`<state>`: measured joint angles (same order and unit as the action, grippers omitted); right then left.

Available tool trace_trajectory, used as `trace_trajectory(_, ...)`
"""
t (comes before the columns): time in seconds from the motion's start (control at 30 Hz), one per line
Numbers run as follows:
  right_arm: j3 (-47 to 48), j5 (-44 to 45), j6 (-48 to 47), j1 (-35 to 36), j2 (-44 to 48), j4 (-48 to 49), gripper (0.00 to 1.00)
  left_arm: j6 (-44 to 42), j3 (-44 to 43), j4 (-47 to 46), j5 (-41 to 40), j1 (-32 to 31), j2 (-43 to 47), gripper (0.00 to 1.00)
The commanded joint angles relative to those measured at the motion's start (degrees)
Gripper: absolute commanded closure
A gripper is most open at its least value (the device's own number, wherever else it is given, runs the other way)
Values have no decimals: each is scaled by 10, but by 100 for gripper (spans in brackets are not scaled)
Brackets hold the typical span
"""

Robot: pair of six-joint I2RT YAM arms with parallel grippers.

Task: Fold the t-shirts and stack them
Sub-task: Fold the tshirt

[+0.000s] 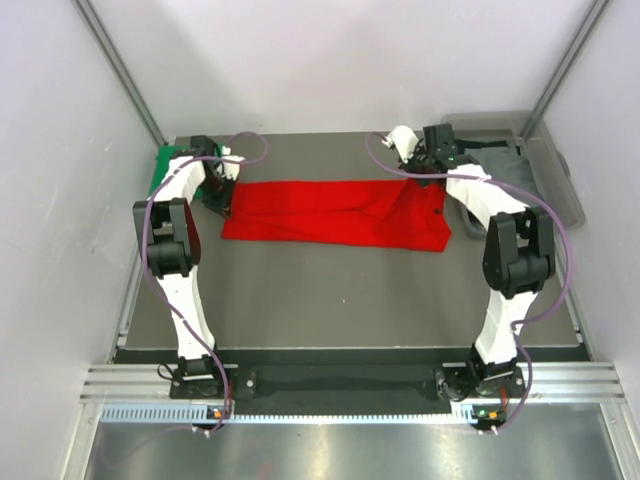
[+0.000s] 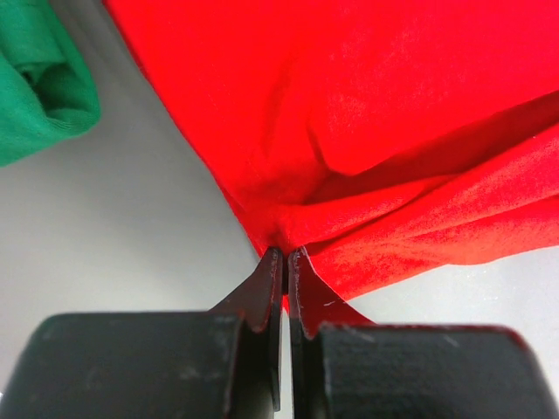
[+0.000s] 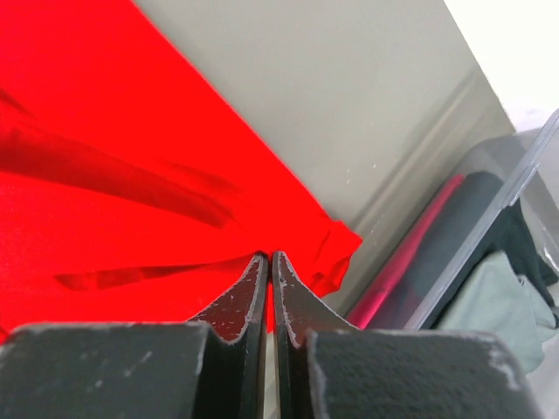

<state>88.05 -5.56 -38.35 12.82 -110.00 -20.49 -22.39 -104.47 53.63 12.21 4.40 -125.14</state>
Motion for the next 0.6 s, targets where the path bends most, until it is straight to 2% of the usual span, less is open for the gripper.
trace_trajectory(0.0, 41, 3, 12, -10, -18, 30, 100, 9, -35, -13, 9, -3, 0, 100)
trace_trajectory(0.17, 57, 6, 18, -10, -42, 34, 100, 21, -40, -24, -11, -4, -1, 97)
trace_trajectory(0.2, 62, 9, 24, -10, -47, 38, 98, 24, -36, -28, -16, -4, 2, 93)
trace_trajectory(0.23, 61, 15, 33, -12, -48, 42, 92, 37, -36, -39, -23, -4, 5, 82)
trace_trajectory(0.27, 56, 23, 44, -13, -45, 63, 82, 42, -30, -47, -24, -5, 18, 65)
trace_trajectory(0.3, 45, 41, 67, -15, -35, 72, 64, 45, -11, -59, -25, -5, 28, 50)
trace_trajectory(0.37, 19, 42, 84, -17, -6, 104, 60, 53, 14, -91, -41, -13, 69, 43)
trace_trajectory(0.47, -61, 10, 100, -16, 78, 130, 56, 48, 85, -143, -61, -31, 141, 37)
trace_trajectory(0.57, -82, -42, 98, -12, 87, 79, 56, 26, 160, -200, -56, -42, 193, 36)
